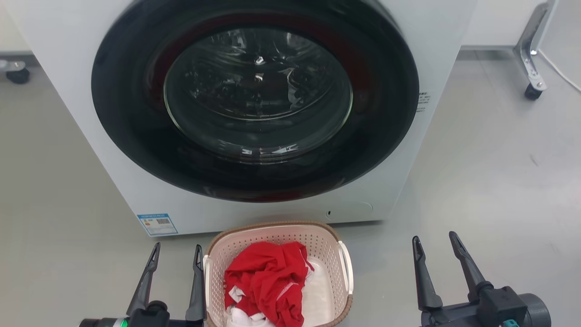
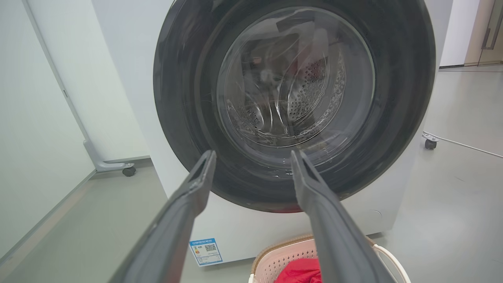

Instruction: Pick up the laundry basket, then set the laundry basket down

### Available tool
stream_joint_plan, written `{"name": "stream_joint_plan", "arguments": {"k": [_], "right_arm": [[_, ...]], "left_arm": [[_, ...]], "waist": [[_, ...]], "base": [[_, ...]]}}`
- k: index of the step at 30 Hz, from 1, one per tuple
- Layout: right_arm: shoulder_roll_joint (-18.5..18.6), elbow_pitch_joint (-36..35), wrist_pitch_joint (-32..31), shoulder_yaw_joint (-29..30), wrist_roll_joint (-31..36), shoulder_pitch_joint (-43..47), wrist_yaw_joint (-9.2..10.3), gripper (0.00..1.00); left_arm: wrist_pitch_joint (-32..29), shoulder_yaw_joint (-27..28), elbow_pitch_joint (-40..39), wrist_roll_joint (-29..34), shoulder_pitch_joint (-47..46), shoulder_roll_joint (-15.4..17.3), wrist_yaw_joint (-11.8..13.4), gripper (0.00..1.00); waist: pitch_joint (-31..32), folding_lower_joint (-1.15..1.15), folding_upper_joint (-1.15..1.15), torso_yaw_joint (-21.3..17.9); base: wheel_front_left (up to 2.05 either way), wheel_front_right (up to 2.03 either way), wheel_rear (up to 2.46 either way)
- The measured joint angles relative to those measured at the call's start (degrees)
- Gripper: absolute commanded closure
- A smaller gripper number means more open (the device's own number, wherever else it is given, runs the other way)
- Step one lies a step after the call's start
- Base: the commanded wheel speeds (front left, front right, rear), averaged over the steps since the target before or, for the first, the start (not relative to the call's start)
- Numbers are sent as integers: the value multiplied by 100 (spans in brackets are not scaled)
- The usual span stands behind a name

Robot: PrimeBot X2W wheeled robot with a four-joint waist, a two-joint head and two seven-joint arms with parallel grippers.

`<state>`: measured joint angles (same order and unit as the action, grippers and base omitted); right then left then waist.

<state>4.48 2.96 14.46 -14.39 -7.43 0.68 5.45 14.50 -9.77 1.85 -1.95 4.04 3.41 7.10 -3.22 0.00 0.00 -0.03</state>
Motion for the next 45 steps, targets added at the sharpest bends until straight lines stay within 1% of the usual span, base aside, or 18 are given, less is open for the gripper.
{"name": "stream_joint_plan", "arguments": {"k": [6, 11, 17, 19, 21, 24, 26, 30, 32, 39, 45], "right_arm": [[2, -69, 1, 88, -1, -132, -58, 0], [4, -62, 8, 288, -127, -513, -127, 0], [14, 121, 8, 423, -179, -973, -236, 0], [21, 181, 9, 449, -180, -1141, -244, 0], [32, 299, 8, 465, -180, -1314, -288, 0], [47, 486, 9, 494, -180, -1545, -303, 0], [65, 639, 11, 511, -180, -1703, -346, 0], [99, 979, 24, 522, -180, -2028, -366, 0], [107, 1122, 24, 523, -180, -2192, -396, 0], [105, 1660, 24, 508, -180, -2777, -445, 0], [90, 2093, 24, 519, -230, -3220, -445, 0]], "left_arm": [[0, -4, -45, -49, -82, -3, 0, 0], [0, 5, -3, -103, -535, -14, 1, 0], [1, -7, 260, -134, -1022, -33, 0, 0], [1, -18, 365, -142, -1186, -36, -4, 0], [1, -29, 503, -142, -1371, -38, -5, 0], [7, -55, 738, -162, -1641, -52, -15, 0], [7, -71, 934, -193, -1815, -66, -57, 0], [7, -92, 1315, -264, -2150, -86, -65, 0], [7, -91, 1505, -378, -2321, -93, -107, 0], [7, -87, 2120, -578, -2895, -125, -113, 0], [-3, -179, 2566, -870, -3361, -136, -112, 0]], "waist": [[-294, 0, 0, 7], [-637, 1, 0, 28], [-1101, 1, 0, 77], [-1264, 1, 0, 99], [-1428, 1, 1, 122], [-1677, 1, 1, 159], [-1844, 1, 1, 187], [-2179, 1, 1, 249], [-2348, 2, 1, 283], [-2941, 2, 1, 400], [-3459, 1, 1, 487]], "base": [[0, 0, 0], [0, 0, 0], [0, 0, 0], [0, 0, 0], [0, 0, 0], [0, 0, 0], [0, 0, 0], [0, 0, 0], [0, 0, 0], [0, 0, 0], [0, 0, 0]]}}
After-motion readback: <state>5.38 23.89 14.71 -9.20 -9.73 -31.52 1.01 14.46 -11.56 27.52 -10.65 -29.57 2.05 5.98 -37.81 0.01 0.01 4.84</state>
